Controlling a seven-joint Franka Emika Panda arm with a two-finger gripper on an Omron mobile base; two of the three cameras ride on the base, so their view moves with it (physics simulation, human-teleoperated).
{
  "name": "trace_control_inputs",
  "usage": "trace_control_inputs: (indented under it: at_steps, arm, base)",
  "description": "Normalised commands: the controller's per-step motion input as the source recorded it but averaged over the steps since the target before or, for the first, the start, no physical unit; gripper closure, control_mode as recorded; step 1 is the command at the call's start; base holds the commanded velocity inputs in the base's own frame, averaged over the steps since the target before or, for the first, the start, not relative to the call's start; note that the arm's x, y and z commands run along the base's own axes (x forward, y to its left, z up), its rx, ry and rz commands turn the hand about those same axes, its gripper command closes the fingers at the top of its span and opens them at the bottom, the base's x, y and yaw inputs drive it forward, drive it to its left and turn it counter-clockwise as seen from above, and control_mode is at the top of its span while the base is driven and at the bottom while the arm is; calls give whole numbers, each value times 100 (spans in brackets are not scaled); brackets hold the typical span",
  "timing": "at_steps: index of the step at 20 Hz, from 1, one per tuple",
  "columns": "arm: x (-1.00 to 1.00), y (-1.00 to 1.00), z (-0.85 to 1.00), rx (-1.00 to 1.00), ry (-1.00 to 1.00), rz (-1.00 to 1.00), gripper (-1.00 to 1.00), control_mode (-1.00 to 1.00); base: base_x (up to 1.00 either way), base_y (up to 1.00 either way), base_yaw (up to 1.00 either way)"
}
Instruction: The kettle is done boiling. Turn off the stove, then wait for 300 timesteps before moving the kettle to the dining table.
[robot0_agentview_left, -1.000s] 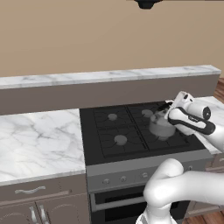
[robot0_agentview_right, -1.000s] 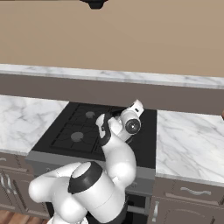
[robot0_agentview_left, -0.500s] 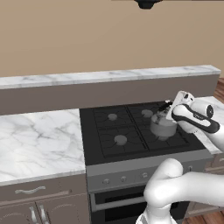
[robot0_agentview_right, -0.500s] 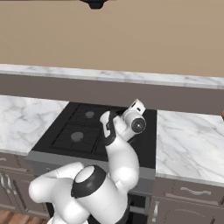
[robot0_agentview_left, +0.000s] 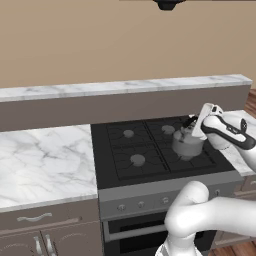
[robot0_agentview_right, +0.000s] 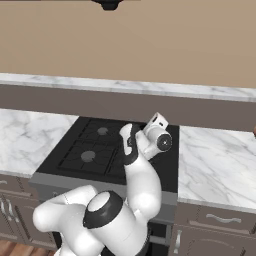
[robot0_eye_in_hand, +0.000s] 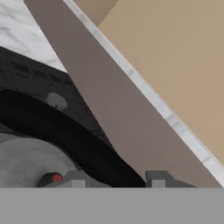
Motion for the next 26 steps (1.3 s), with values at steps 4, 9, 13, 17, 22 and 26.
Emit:
trace_control_inputs:
  at_steps: [4, 9, 13, 17, 22, 26]
  arm:
    - [-3, 0, 3, 0, -8, 3, 100, -100]
    - [-8, 0, 29, -3, -11, 2, 100, -100]
    - [-10, 0, 28, -5, -9, 1, 100, -100]
    - [-9, 0, 26, -7, -7, 1, 100, -100]
    - [-10, 0, 29, -8, -6, 1, 100, -100]
    - [-10, 0, 33, -9, -3, 0, 100, -100]
  base:
    - [0, 0, 0]
    - [0, 0, 0]
    - [0, 0, 0]
    - [0, 0, 0]
    - [0, 0, 0]
    - [0, 0, 0]
